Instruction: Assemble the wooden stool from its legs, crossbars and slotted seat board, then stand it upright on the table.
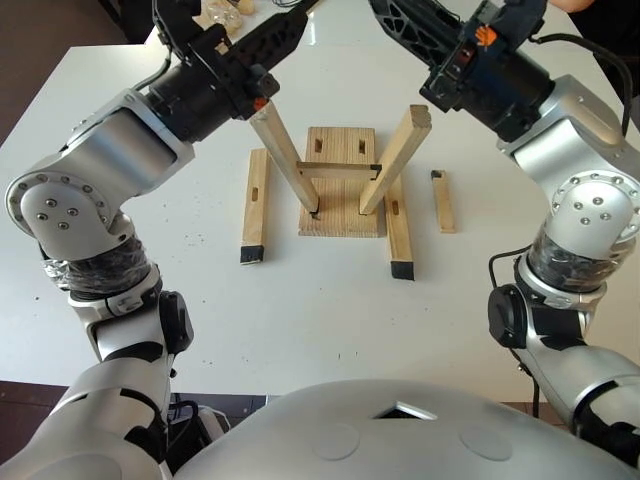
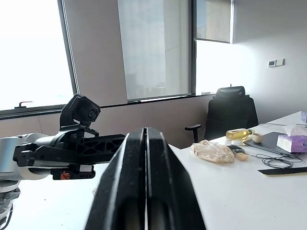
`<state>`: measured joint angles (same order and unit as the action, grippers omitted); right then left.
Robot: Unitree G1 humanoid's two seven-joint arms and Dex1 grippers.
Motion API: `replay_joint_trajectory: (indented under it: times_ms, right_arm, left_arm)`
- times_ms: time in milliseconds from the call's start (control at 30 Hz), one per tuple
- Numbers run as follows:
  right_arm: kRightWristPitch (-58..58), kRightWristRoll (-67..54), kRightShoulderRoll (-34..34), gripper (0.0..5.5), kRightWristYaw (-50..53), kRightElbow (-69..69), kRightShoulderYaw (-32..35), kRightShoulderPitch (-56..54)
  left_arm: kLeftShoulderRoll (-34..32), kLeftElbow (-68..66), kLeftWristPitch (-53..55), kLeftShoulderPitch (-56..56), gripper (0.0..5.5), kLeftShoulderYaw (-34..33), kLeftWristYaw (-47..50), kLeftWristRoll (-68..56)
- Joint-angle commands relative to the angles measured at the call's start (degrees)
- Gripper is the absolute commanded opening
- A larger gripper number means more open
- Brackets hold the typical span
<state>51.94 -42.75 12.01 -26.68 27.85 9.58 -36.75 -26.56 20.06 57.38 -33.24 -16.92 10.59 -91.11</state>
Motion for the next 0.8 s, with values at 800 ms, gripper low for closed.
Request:
replay_joint_trajectory:
  times_ms: [800]
  right_arm:
    - [-10.99,3.75,9.53,0.02,-2.40,-17.84,1.56,1.22]
  left_arm:
    - [-3.05,-0.86,-13.56,3.22,0.00,-3.97,-1.77,-4.78]
